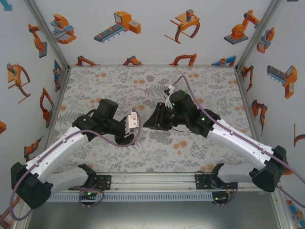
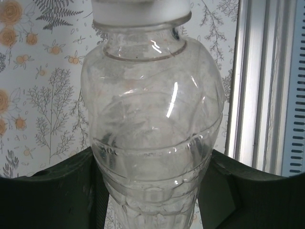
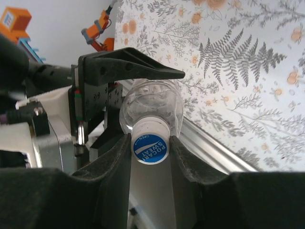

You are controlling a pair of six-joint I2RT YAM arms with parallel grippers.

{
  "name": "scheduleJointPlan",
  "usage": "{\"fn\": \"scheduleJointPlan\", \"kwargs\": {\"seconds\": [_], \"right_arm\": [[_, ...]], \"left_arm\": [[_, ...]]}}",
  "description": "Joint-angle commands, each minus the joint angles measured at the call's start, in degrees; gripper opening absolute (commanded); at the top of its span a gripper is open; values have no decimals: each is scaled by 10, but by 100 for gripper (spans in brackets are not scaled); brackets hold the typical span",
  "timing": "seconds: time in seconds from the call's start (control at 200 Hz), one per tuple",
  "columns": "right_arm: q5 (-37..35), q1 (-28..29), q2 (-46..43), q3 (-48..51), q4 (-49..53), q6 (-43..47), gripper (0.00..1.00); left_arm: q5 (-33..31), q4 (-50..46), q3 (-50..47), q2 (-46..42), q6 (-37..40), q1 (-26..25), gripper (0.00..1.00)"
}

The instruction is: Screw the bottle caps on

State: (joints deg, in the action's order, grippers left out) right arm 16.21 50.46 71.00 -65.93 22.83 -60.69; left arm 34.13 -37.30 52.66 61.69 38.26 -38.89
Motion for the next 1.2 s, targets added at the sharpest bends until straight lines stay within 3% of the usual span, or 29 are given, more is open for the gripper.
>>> {"fn": "scheduleJointPlan", "kwargs": {"seconds": [0.0,0.095,0.23,0.35,0.561,0.776,1.041,1.197], "right_arm": [[-40,-1,26,-18,-23,-92,0],[-36,-1,24,-26,-28,-70,0],[-33,-1,15,-54,-29,21,36],[-25,-5,6,-77,-20,119,50],[18,-7,-6,-123,24,367,53],[179,-7,-12,-143,72,657,53],[279,-6,-12,-157,125,858,55],[270,-4,-25,-115,107,919,57]], "left_arm": [[66,39,14,-10,18,-10,0],[68,40,13,-10,17,-10,0],[67,40,13,-11,17,-10,0],[70,40,13,-8,17,-10,0],[72,40,13,-12,19,-10,0],[97,40,11,-16,27,-10,0],[112,40,7,-22,36,-10,0],[124,40,8,-22,38,-10,0]]}}
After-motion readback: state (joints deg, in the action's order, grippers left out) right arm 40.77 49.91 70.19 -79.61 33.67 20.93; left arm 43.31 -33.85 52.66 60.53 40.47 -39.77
